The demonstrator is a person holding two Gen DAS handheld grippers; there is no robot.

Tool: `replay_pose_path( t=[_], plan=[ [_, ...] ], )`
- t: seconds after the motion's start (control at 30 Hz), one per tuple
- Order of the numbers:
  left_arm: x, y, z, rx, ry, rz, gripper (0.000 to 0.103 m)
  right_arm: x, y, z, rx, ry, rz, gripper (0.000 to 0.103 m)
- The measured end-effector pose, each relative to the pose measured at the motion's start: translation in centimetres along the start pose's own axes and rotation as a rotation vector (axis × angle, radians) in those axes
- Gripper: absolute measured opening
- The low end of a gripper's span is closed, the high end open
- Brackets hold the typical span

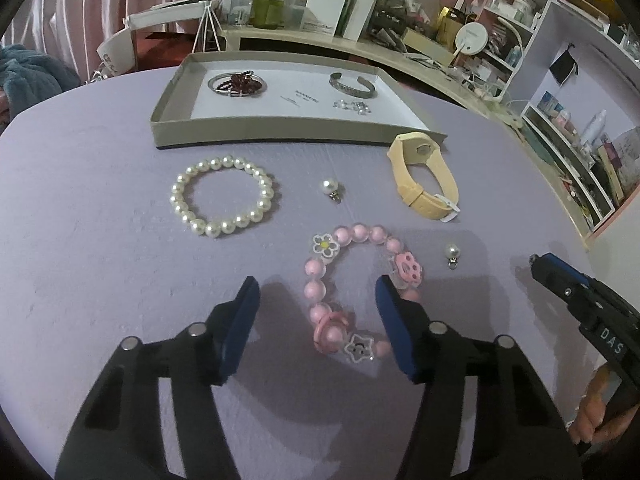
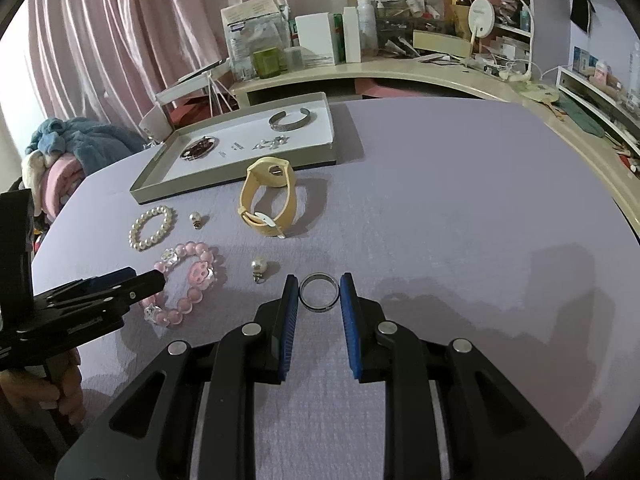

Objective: Organize jewelry
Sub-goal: 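Grasp the silver ring with the right tool while the left tool grasps the pink beaded bracelet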

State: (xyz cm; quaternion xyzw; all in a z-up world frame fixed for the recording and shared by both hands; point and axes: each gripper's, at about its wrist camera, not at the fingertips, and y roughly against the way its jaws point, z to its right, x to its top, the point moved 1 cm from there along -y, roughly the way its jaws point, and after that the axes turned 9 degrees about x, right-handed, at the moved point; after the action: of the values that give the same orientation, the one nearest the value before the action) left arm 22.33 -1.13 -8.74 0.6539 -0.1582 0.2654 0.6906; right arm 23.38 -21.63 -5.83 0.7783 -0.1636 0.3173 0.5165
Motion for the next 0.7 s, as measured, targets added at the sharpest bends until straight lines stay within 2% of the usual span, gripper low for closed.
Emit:
replay_pose_path(
  t=[0.23,0.3,0.43,0.7],
  plan=[
    [0.4,-0.48,0.24,0.017,-0.023,0.004,0.045,0.04,0.06,0.3,-0.014,-0.02,0.003,0.022],
    [0.42,-0.56,0.47,0.019,-0.039,0.005,0.038,0.06,0.04,0.27,-0.014,-0.022,0.004,0.022],
    [0.39,-0.74,1.0,0.029,-0.081,0.008,0.015,0.08,0.03,0.24,-0.012,-0.022,0.006,0.022],
    [0.31,-0.32,0.21,0.0,-0.073,0.008,0.013,0.67,0.46,-0.29,-0.006,-0.018,0.024,0.022]
  ],
)
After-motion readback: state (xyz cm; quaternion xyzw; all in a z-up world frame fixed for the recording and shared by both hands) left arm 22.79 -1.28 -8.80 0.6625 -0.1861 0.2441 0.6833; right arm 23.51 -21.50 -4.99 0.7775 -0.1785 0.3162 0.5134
